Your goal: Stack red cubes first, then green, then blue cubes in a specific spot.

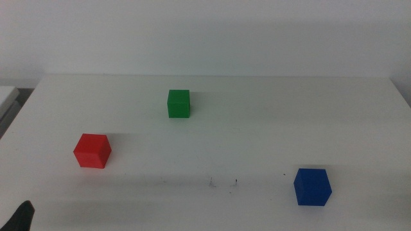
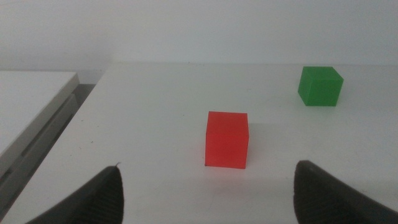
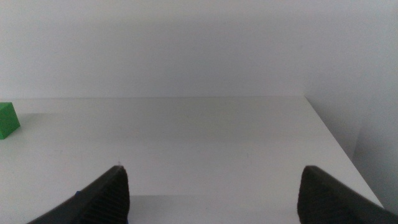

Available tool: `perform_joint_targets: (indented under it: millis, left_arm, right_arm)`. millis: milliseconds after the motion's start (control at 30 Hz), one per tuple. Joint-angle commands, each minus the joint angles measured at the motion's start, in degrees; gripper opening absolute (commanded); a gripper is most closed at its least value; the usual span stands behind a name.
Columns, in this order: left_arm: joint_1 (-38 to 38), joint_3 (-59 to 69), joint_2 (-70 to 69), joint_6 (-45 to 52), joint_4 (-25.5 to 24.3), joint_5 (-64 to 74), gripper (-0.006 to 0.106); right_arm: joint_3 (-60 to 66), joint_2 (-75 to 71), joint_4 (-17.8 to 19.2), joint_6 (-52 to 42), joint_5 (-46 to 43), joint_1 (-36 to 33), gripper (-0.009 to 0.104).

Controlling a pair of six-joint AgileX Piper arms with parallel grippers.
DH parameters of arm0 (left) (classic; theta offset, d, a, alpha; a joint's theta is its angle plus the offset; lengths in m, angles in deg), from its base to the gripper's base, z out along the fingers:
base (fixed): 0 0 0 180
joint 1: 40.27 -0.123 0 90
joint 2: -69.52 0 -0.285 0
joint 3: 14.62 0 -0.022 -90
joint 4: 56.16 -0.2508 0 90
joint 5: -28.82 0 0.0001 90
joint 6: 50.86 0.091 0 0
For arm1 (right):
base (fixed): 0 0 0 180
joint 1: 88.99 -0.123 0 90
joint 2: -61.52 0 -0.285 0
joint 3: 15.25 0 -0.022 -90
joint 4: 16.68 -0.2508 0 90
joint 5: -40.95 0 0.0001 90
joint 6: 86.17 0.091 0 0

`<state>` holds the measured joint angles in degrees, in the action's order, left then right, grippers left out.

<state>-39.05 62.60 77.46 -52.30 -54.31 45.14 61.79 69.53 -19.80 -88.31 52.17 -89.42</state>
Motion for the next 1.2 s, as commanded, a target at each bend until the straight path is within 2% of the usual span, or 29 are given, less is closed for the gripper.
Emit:
perform_joint_targets:
  millis: [0,267,433,767,933,1167]
  left_arm:
    - [-0.1,0.0,-0.2,-0.1,-0.2,-0.8,0.094]
    - [-0.1,0.0,-0.2,-0.1,-0.9,-0.8,0.094]
    - [-0.1,-21.7,25.5,0.1,-2.3,12.3,0.094]
    - [-0.1,-63.0,66.0,0.1,0.1,48.8,0.094]
    - [-0.1,-72.7,82.5,5.1,4.6,49.9,0.094]
    - [-0.1,-75.7,98.1,5.9,8.8,42.5,0.094]
  right_arm:
    - [0.2,-0.2,0.7,-0.3,-0.7,0.5,0.092]
    - [0.2,-0.2,0.7,-0.3,-0.7,0.5,0.092]
    - [0.2,-0.2,0.7,-0.3,-0.7,0.5,0.092]
    - [0.2,-0.2,0.7,-0.3,-0.7,0.5,0.092]
    - [0.2,-0.2,0.7,-0.3,-0.7,0.5,0.092]
    - [0.2,-0.2,0.7,-0.3,-0.7,0.5,0.092]
